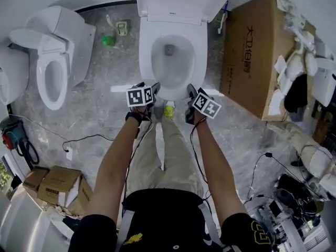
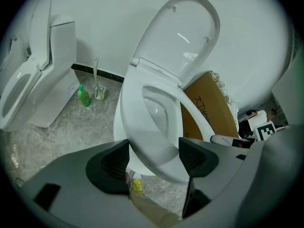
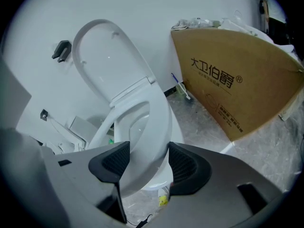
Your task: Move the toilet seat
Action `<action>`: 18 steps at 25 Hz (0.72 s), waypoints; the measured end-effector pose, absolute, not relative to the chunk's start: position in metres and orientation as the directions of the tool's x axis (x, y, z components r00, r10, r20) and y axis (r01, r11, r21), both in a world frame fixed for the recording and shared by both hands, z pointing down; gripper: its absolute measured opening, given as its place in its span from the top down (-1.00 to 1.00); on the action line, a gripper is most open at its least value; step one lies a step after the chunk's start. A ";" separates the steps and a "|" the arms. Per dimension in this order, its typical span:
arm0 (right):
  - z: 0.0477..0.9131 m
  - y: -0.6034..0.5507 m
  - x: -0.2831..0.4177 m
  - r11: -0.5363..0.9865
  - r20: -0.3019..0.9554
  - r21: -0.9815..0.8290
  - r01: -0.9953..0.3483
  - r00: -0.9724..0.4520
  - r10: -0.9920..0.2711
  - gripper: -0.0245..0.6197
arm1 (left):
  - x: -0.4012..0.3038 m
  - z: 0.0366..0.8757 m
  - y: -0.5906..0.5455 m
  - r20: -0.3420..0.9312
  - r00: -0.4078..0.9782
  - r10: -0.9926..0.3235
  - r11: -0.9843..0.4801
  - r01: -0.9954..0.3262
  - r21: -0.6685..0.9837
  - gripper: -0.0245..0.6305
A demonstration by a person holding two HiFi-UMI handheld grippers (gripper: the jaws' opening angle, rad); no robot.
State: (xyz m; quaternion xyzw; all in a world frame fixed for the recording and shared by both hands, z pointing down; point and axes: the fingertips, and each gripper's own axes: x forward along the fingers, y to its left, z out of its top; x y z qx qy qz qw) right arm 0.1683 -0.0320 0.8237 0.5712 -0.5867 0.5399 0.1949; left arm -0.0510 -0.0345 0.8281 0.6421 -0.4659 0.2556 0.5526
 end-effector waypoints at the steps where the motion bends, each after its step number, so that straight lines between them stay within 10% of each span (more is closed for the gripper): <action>1: 0.818 -0.034 0.169 -0.237 0.843 -0.413 -0.879 -0.271 -0.464 0.06 | -0.051 0.822 -0.036 0.841 0.437 -0.319 0.047 -0.879 0.474 -0.10; 18: 0.740 -0.071 0.170 -0.246 0.783 -0.481 -0.841 -0.287 -0.552 0.13 | -0.053 0.744 -0.074 0.800 0.461 -0.383 0.105 -0.839 0.534 -0.10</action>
